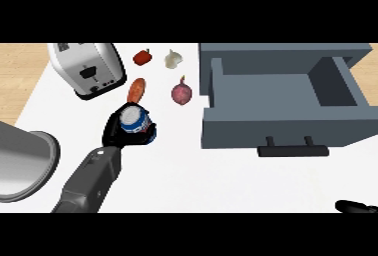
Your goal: Pick up the can, place it into the drawer and close the drawer
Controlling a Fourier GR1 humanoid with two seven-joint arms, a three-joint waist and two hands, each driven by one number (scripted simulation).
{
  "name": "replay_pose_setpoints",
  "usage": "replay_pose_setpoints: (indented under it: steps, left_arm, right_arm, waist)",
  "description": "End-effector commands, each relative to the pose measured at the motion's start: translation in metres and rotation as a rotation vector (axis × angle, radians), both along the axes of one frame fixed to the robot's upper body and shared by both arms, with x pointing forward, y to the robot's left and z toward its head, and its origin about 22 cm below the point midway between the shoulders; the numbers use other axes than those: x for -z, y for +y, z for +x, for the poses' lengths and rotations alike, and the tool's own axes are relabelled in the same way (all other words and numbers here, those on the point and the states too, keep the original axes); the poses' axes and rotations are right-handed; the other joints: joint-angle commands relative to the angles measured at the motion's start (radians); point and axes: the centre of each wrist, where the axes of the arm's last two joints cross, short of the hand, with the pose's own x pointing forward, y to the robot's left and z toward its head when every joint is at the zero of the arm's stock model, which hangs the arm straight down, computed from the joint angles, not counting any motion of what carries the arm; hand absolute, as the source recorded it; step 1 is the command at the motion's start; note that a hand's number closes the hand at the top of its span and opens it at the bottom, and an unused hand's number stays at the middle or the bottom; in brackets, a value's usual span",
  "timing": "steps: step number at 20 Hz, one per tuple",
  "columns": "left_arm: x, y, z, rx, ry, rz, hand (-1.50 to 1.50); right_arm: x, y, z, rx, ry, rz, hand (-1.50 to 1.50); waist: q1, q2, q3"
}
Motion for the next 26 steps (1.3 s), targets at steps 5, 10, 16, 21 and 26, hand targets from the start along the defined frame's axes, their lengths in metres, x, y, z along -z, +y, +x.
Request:
replay_pose_setpoints:
  steps: [5,10,16,21,26]
  left_arm:
    - [-0.05,-0.052,0.04,0.006,-0.04,-0.004,1.5]
    - [-0.101,-0.058,0.06,0.082,-0.092,0.061,1.5]
    - [-0.159,-0.099,0.067,0.128,-0.106,0.046,1.5]
    - [-0.227,-0.139,0.074,0.134,-0.098,0.031,1.5]
    - [-0.274,-0.161,0.077,0.14,-0.14,0.076,1.5]
  right_arm:
    - [-0.012,-0.011,-0.009,0.031,-0.01,-0.006,-1.5]
    - [-0.007,-0.006,-0.012,0.043,0.001,-0.005,-1.5]
    - [-0.009,-0.012,-0.01,0.043,-0.009,0.003,-1.5]
    - [-0.009,-0.001,-0.005,0.045,-0.005,-0.012,-1.5]
    - [-0.003,-0.011,0.005,0.027,-0.002,-0.019,-1.5]
  waist:
    - [0.005,-0.006,0.001]
    - [0.019,-0.011,0.002]
    - [0.011,-0.013,0.001]
    - [0.002,-0.008,0.001]
    - [0.0,-0.002,0.001]
